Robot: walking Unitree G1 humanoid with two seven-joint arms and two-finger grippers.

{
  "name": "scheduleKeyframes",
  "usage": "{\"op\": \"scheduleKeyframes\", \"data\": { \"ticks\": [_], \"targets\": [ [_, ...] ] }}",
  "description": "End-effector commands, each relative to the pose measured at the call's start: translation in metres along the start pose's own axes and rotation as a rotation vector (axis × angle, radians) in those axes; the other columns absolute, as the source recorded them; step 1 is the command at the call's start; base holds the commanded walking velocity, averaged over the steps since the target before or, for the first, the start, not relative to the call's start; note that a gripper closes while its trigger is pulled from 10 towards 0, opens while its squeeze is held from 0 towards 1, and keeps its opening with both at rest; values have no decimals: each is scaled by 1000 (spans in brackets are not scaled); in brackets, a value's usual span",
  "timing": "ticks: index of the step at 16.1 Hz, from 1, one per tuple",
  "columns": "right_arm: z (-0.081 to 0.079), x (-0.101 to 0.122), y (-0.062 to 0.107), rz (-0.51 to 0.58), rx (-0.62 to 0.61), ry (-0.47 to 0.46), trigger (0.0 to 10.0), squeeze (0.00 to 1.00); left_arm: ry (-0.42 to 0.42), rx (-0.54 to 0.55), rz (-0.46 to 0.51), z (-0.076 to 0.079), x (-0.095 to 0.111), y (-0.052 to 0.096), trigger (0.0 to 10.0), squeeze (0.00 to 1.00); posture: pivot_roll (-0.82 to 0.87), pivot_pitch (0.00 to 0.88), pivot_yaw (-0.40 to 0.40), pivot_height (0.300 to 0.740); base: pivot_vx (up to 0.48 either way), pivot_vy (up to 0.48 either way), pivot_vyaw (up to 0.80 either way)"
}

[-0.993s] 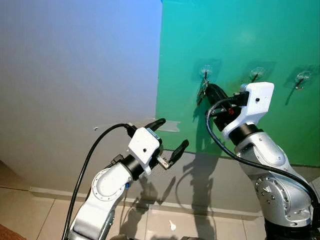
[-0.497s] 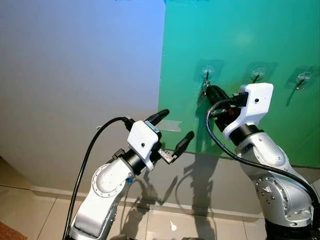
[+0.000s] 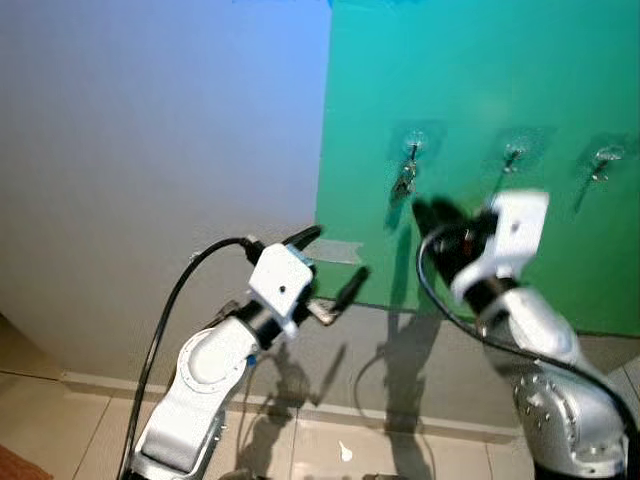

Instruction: Hang keys on a hook

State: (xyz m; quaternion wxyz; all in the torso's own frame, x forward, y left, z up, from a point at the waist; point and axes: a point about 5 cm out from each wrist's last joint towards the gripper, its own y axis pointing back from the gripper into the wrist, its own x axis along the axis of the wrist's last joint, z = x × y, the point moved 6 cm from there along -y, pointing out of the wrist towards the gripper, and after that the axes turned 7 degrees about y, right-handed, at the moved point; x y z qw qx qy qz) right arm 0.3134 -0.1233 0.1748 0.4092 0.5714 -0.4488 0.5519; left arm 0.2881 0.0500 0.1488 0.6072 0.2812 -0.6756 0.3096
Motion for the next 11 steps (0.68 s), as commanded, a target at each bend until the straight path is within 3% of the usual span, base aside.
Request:
{"op": "scheduleKeyframes", "data": {
  "ticks": [1, 5, 7, 9, 11],
  "targets": [
    [1, 9, 1, 57, 2, -17, 10000, 0, 7, 16, 2, -2, 1, 0, 10000, 0, -59, 0, -43, 718, 0, 0, 0],
    [0, 13, 1, 130, 26, -86, 10000, 0, 8, 38, 10, -7, 1, -3, 10000, 0, -51, 0, -42, 718, 0, 0, 0],
    [3, -17, 9, 36, 15, -34, 10000, 0, 22, 120, -49, -17, -15, 3, 10000, 0, -54, 0, -29, 718, 0, 0, 0],
    [9, -61, 22, -144, -23, 29, 10000, 0, 33, 167, -120, -24, -34, 10, 10000, 0, -55, 0, -31, 718, 0, 0, 0],
    [17, -101, 32, -302, -118, 26, 10000, 0, 75, 176, -178, -24, -56, 25, 10000, 0, -69, 0, -23, 718, 0, 0, -800]
  ]
}}
